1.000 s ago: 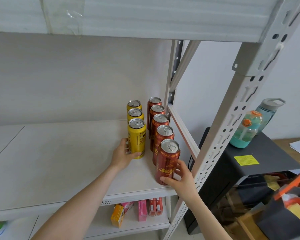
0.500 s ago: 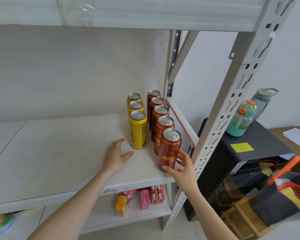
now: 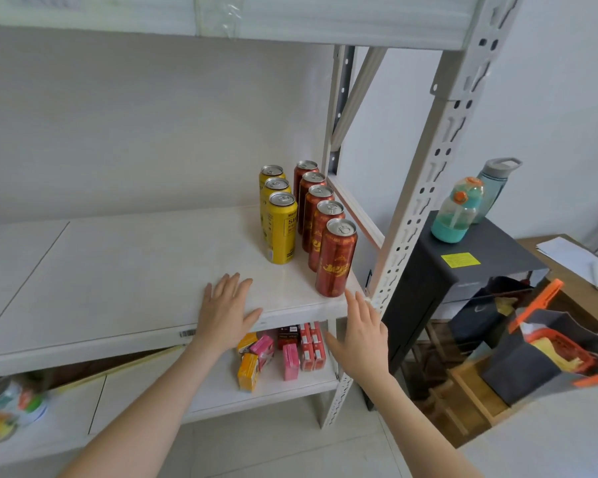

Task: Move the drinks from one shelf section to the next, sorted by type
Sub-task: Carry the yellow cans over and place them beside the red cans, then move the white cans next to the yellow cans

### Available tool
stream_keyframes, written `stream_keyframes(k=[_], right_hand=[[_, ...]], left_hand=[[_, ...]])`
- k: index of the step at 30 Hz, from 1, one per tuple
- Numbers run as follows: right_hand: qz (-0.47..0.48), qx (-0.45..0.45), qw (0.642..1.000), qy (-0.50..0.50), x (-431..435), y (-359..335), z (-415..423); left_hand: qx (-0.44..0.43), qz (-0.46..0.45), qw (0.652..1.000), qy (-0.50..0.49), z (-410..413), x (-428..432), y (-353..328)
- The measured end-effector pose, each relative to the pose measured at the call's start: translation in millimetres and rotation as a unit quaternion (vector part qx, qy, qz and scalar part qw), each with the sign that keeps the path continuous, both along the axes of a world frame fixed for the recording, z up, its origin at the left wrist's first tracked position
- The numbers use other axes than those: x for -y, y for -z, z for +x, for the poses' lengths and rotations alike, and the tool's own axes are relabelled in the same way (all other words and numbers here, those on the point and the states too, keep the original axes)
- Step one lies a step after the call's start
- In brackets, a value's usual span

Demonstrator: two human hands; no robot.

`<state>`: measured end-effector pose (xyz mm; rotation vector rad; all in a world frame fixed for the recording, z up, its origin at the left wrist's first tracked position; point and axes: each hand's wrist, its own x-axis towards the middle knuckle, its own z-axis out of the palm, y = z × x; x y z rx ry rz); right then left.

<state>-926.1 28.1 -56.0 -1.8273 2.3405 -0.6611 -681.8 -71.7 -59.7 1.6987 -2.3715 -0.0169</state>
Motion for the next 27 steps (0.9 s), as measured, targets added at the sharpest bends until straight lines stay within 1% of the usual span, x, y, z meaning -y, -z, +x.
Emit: stream_keyframes(k=[3,8,13,18,21,27], right_hand=[[0.021,-0.065,0.997,-0.021,-20.2,-1.4,11.6],[0.033,-0.111,0.992,-0.056,-52.0,-6.9,39.6],[0.027,-0.117,0.989,-0.089,-78.0,-7.6,83.2],[0.044,-0.134,0.981,-0.131,-94.3,-6.4,133.4],[0.045,-0.136,0.978,-0.151,-99.6,-7.7,166.0],[0.056,-0.14,0.972,-0.179,-104.6,-5.9,245.6]], left_hand=[[0.02,-0.004,1.0,0.005,11.1,-30.8,2.0],[0.046,-0.008,0.999,0.01,34.3,-87.3,1.8],[0.044,-0.02,0.999,0.004,70.9,-136.0,-2.1],[0.056,-0.008,0.998,-0.041,118.8,-170.7,-2.8],[0.068,0.008,0.996,-0.065,152.0,-186.5,-0.9],[0.067,0.011,0.993,-0.095,235.3,-210.9,-1.3]])
